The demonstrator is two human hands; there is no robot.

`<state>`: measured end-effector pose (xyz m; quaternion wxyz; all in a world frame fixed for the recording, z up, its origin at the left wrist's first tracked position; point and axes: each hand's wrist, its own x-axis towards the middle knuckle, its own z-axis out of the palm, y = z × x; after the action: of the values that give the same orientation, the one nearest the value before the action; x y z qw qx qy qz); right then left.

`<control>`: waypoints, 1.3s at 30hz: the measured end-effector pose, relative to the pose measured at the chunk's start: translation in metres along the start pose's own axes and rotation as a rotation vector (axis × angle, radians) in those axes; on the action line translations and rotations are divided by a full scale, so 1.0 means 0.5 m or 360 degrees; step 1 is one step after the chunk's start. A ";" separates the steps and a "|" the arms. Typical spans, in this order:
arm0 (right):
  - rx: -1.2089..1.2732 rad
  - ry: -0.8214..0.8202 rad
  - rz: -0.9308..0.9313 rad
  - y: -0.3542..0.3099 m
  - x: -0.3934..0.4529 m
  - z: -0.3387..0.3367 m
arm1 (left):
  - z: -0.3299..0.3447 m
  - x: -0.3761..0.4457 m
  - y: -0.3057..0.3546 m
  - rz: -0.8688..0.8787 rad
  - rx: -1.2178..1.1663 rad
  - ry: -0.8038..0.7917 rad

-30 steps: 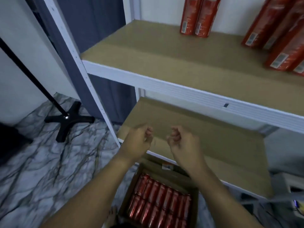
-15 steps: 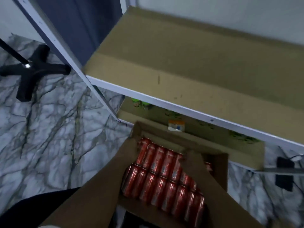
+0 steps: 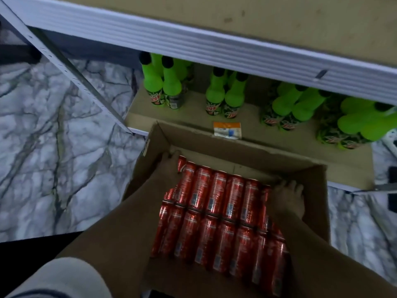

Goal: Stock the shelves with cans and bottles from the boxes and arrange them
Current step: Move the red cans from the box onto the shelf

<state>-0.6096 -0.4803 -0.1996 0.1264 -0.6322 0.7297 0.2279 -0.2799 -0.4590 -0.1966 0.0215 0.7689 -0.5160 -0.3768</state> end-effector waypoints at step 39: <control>0.1419 0.0655 -0.1307 -0.088 -0.584 -0.965 | -0.774 -0.686 0.417 0.0806 -0.0969 0.0858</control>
<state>-0.4674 -0.4697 0.3476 0.3116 -0.7779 0.4620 -0.2904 -0.2720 -0.4160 0.3594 0.4699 0.6482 -0.5293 -0.2808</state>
